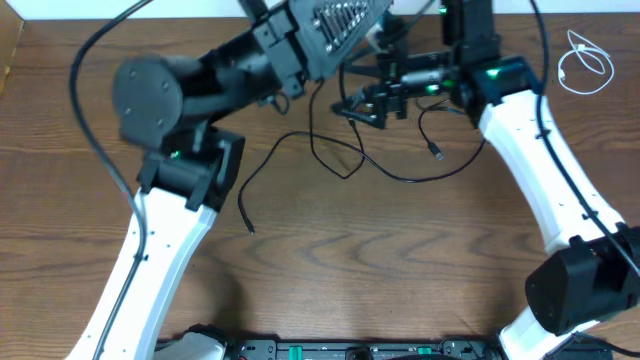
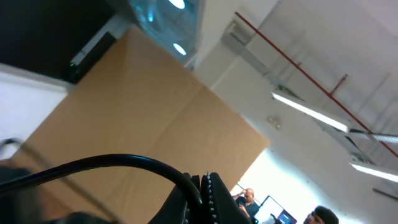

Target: Untangle cables

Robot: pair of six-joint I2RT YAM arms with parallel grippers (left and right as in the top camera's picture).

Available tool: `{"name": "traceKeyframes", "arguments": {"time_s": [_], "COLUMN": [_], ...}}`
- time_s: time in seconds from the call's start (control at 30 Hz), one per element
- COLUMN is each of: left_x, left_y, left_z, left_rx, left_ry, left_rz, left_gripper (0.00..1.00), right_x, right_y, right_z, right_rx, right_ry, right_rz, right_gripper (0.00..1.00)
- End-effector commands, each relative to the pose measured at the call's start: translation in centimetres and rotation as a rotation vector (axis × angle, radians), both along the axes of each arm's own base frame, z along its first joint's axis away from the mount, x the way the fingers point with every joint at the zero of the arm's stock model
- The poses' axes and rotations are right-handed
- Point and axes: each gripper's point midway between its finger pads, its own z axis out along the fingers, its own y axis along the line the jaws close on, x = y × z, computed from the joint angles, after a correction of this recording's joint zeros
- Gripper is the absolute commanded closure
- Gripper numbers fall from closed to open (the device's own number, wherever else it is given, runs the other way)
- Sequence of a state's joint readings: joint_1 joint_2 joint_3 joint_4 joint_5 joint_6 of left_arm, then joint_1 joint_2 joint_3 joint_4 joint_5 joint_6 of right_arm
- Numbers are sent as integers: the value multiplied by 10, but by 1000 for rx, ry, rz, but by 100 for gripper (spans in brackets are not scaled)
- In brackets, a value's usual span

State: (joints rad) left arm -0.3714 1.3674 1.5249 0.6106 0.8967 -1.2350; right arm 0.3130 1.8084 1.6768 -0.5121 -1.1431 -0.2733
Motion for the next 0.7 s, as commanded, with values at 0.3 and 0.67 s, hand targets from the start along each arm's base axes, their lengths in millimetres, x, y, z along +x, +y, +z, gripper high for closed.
{"name": "traceKeyframes", "arguments": {"time_s": [0.3, 0.67], "left_x": [-23, 21], "left_y": [3, -3], "left_z": [7, -71], "left_rx": [42, 335], "left_ry": [-51, -44], "left_rz": [-8, 161], "left_gripper": [93, 93], "right_x": [5, 48], "right_y": [36, -31], "right_z": [6, -61], "right_rx": [57, -187], "right_ry": [113, 450], "right_rz": [-6, -445], "right_gripper": [99, 99]}}
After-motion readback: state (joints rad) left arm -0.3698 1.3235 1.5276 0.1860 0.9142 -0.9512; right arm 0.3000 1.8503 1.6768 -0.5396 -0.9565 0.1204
